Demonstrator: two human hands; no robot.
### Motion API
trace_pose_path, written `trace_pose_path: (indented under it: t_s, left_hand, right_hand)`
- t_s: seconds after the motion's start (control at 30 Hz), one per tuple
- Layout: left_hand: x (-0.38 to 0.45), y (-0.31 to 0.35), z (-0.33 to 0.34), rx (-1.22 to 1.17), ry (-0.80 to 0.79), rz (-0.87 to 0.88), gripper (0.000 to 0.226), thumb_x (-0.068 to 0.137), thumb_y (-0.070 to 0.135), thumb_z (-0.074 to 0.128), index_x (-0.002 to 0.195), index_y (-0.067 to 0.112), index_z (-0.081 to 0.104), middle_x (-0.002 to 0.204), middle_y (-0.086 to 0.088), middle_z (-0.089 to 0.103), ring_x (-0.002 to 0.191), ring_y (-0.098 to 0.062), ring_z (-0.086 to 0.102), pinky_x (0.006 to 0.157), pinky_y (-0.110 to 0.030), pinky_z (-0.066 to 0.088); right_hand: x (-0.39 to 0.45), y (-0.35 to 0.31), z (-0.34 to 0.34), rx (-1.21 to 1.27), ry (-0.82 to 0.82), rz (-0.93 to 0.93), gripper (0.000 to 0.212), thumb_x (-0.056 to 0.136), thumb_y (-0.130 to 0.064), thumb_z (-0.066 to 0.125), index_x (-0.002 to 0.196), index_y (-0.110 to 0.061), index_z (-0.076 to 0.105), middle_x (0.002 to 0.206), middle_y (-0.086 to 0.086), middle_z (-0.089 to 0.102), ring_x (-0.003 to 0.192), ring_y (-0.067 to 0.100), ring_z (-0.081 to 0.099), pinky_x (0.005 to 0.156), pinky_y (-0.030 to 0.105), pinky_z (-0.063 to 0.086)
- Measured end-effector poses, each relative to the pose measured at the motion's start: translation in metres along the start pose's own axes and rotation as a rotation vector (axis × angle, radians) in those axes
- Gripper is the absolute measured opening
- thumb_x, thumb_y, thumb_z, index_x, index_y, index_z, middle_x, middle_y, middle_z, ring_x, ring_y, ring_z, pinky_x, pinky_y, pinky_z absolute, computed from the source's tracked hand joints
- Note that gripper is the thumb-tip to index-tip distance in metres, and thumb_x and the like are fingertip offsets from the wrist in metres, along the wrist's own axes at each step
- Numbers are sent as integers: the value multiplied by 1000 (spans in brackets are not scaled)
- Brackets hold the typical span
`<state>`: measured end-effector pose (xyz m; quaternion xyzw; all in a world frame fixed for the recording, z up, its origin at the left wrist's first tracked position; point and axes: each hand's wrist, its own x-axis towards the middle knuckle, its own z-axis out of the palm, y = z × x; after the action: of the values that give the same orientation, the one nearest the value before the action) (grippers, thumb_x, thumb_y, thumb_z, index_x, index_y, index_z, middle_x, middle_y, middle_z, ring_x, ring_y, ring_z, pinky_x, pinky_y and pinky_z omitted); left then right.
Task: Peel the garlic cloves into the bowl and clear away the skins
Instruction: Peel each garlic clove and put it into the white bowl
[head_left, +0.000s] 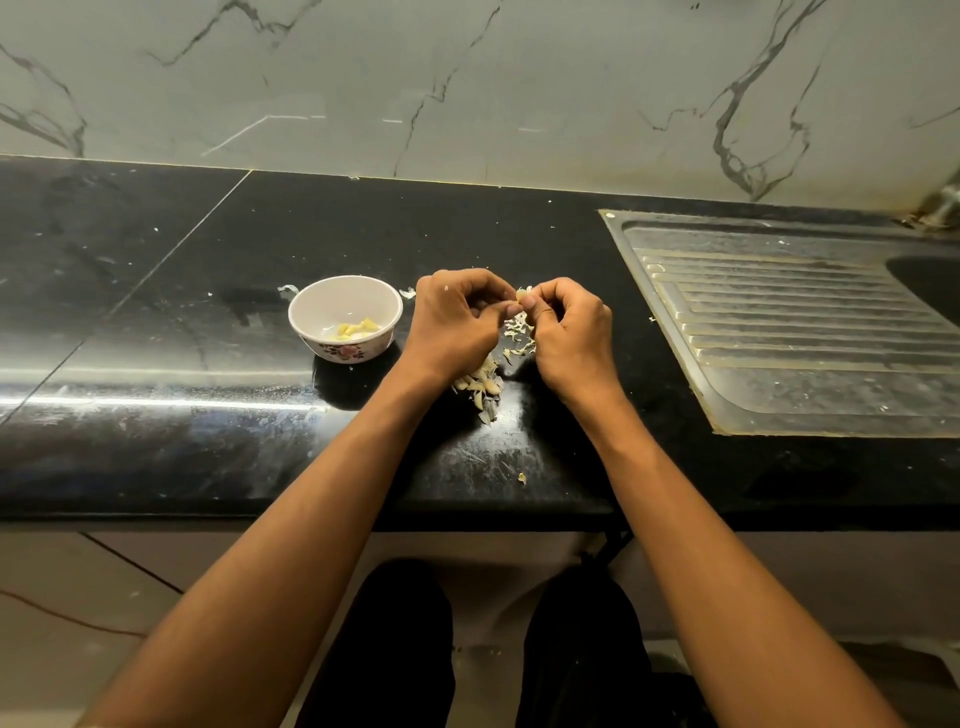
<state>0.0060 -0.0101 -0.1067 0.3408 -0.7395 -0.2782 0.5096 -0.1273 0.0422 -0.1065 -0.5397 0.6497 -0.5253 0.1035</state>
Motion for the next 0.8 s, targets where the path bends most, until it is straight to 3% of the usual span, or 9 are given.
trace_pose_path:
  t_s: [0.13, 0.27, 0.4, 0.53, 0.63, 0.8]
  left_hand:
    - [-2, 1, 1, -2, -33, 9, 4, 82, -2, 80, 85, 1, 79, 69, 15, 67, 58, 10, 63, 59, -6, 45]
    - [-1, 1, -1, -39, -49, -9, 6, 83, -5, 78, 85, 1, 79, 73, 5, 72, 60, 6, 65, 61, -12, 52]
    - [0, -1, -3, -109, -54, -61, 11, 82, -8, 75, 84, 3, 79, 74, -8, 75, 57, -6, 65, 59, -23, 54]
    - [1, 0, -4, -175, -63, -110, 14, 85, -9, 73, 86, 3, 78, 74, -13, 74, 59, -11, 66, 57, -23, 52]
    - [2, 1, -3, -185, -70, -121, 10, 88, -6, 72, 90, 2, 79, 73, -9, 74, 60, -10, 66, 57, -22, 52]
    - [1, 0, -2, -177, -84, -123, 10, 90, -3, 70, 89, 3, 78, 71, -6, 72, 59, -7, 65, 58, -21, 52]
  right_hand:
    - [0, 2, 0, -50, -31, -11, 18, 102, -14, 61, 89, -5, 68, 82, 1, 66, 77, 16, 59, 61, 25, 41]
    - [0, 1, -3, -31, -40, -18, 20, 102, -17, 63, 87, -5, 68, 79, 2, 66, 75, 18, 59, 62, 30, 44]
    - [1, 1, -3, 31, -59, 20, 20, 102, -18, 63, 82, -14, 67, 70, -6, 62, 67, 12, 56, 63, 37, 48]
    - [3, 3, -2, 101, -54, 41, 24, 101, -16, 63, 79, -23, 66, 69, -6, 64, 67, 13, 58, 65, 44, 54]
    - [3, 2, -2, 152, 0, 26, 21, 98, -18, 68, 78, -25, 67, 70, -8, 65, 66, 11, 60, 65, 39, 54]
    - [-3, -3, -5, 104, 131, -174, 9, 87, -15, 76, 82, -9, 73, 78, -3, 71, 70, 7, 65, 66, 22, 52]
